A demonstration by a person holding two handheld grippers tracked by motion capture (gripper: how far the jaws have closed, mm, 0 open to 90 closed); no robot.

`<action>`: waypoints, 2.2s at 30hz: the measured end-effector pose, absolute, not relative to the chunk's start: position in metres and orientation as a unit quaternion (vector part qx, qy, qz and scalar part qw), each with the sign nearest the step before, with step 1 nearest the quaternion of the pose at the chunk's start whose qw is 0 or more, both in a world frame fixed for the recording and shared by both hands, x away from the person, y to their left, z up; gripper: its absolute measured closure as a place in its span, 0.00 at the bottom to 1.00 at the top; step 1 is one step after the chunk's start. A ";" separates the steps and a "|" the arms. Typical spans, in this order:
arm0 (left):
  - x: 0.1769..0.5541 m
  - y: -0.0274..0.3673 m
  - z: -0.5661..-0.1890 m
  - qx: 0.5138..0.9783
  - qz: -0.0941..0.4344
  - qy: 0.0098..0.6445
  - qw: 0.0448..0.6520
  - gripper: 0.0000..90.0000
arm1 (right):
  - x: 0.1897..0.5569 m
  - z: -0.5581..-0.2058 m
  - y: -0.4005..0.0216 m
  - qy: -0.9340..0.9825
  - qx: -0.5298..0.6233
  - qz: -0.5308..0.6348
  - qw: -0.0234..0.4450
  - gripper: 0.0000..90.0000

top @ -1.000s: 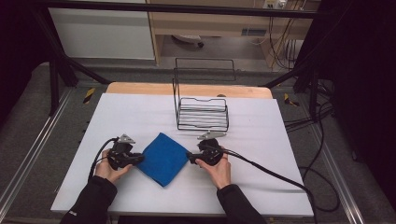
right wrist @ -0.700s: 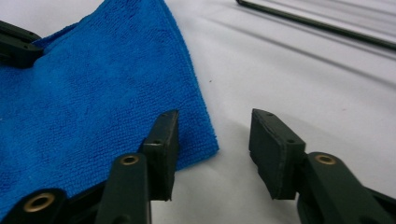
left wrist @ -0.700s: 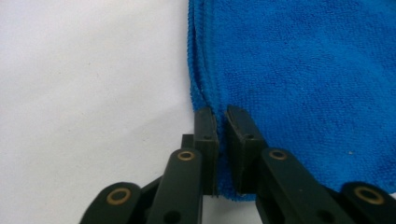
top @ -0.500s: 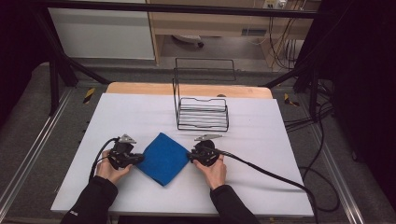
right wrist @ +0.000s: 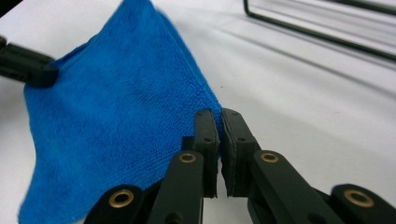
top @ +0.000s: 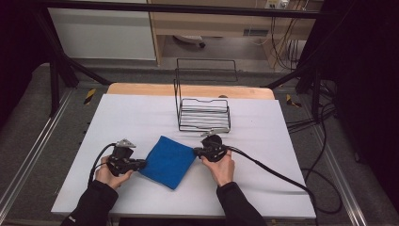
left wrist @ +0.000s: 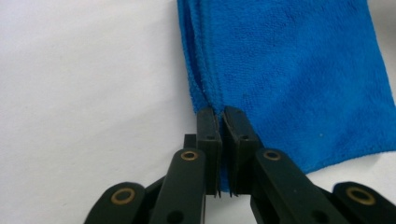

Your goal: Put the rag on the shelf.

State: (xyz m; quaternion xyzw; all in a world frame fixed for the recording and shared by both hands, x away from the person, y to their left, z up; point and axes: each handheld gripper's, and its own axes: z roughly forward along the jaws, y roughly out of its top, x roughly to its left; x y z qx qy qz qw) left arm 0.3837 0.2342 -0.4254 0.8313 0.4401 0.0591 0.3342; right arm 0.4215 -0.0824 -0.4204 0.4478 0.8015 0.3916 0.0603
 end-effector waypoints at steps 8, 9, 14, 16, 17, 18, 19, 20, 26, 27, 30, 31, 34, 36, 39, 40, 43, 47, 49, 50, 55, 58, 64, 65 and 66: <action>0.378 0.225 -0.434 0.828 0.072 0.446 0.332 0.88 | 0.448 -0.436 -0.078 0.816 0.423 0.383 0.090 0.94; 0.378 0.224 -0.434 0.826 0.075 0.448 0.332 0.88 | 0.448 -0.436 -0.078 0.816 0.423 0.383 0.090 0.94; 0.378 0.225 -0.437 0.825 0.088 0.451 0.328 0.75 | 0.457 -0.445 -0.069 0.821 0.399 0.391 0.115 0.93; 0.378 0.223 -0.439 0.827 0.079 0.449 0.330 0.79 | 0.459 -0.448 -0.067 0.824 0.391 0.392 0.121 0.92; 0.378 0.223 -0.439 0.827 0.079 0.449 0.330 0.81 | 0.460 -0.449 -0.068 0.825 0.389 0.392 0.121 0.91; 0.377 0.223 -0.439 0.825 0.072 0.450 0.334 0.87 | 0.460 -0.450 -0.067 0.825 0.389 0.392 0.120 0.91; 0.376 0.223 -0.438 0.824 0.063 0.452 0.335 0.91 | 0.460 -0.450 -0.067 0.825 0.388 0.393 0.121 0.91; 0.376 0.223 -0.438 0.824 0.063 0.452 0.335 0.92 | 0.460 -0.450 -0.067 0.825 0.388 0.393 0.121 0.91; 0.368 0.218 -0.433 0.821 0.057 0.456 0.338 0.95 | 0.464 -0.447 -0.069 0.824 0.379 0.403 0.125 0.92; 0.367 0.217 -0.432 0.820 0.061 0.457 0.339 0.95 | 0.464 -0.447 -0.069 0.824 0.379 0.403 0.125 0.92; 0.365 0.217 -0.433 0.820 0.073 0.459 0.335 0.94 | 0.465 -0.448 -0.070 0.821 0.381 0.404 0.131 0.86; 0.365 0.217 -0.434 0.819 0.075 0.459 0.337 0.92 | 0.459 -0.444 -0.070 0.817 0.385 0.406 0.143 0.74; 0.366 0.219 -0.436 0.822 0.083 0.452 0.337 0.88 | 0.440 -0.430 -0.069 0.814 0.367 0.427 0.139 0.61; 0.367 0.218 -0.437 0.824 0.087 0.449 0.334 0.88 | 0.421 -0.422 -0.067 0.819 0.362 0.428 0.120 0.54; 0.366 0.217 -0.436 0.827 0.090 0.445 0.332 0.89 | 0.396 -0.420 -0.066 0.828 0.364 0.411 0.112 0.49; 0.366 0.217 -0.436 0.826 0.090 0.446 0.332 0.90 | 0.389 -0.421 -0.064 0.830 0.363 0.409 0.111 0.48; 0.367 0.217 -0.437 0.826 0.087 0.448 0.331 0.91 | 0.375 -0.430 -0.057 0.831 0.362 0.411 0.094 0.46; 0.368 0.218 -0.438 0.825 0.086 0.450 0.332 0.91 | 0.368 -0.440 -0.052 0.834 0.374 0.393 0.102 0.46; 0.368 0.218 -0.439 0.824 0.087 0.451 0.332 0.91 | 0.366 -0.445 -0.050 0.838 0.374 0.384 0.097 0.48; 0.368 0.218 -0.439 0.824 0.087 0.451 0.332 0.91 | 0.366 -0.445 -0.050 0.838 0.374 0.384 0.097 0.48; 0.369 0.218 -0.439 0.822 0.086 0.455 0.331 0.91 | 0.357 -0.452 -0.045 0.831 0.391 0.388 0.076 0.60; 0.369 0.218 -0.439 0.823 0.086 0.456 0.329 0.93 | 0.354 -0.453 -0.043 0.822 0.408 0.390 0.072 0.80; 0.368 0.218 -0.436 0.821 0.078 0.458 0.332 0.94 | 0.355 -0.449 -0.046 0.821 0.411 0.393 0.045 0.96; 0.367 0.218 -0.435 0.820 0.073 0.458 0.335 0.94 | 0.355 -0.449 -0.046 0.821 0.411 0.393 0.045 0.96; 0.366 0.218 -0.434 0.822 0.067 0.455 0.336 0.94 | 0.355 -0.445 -0.050 0.823 0.412 0.390 0.039 0.96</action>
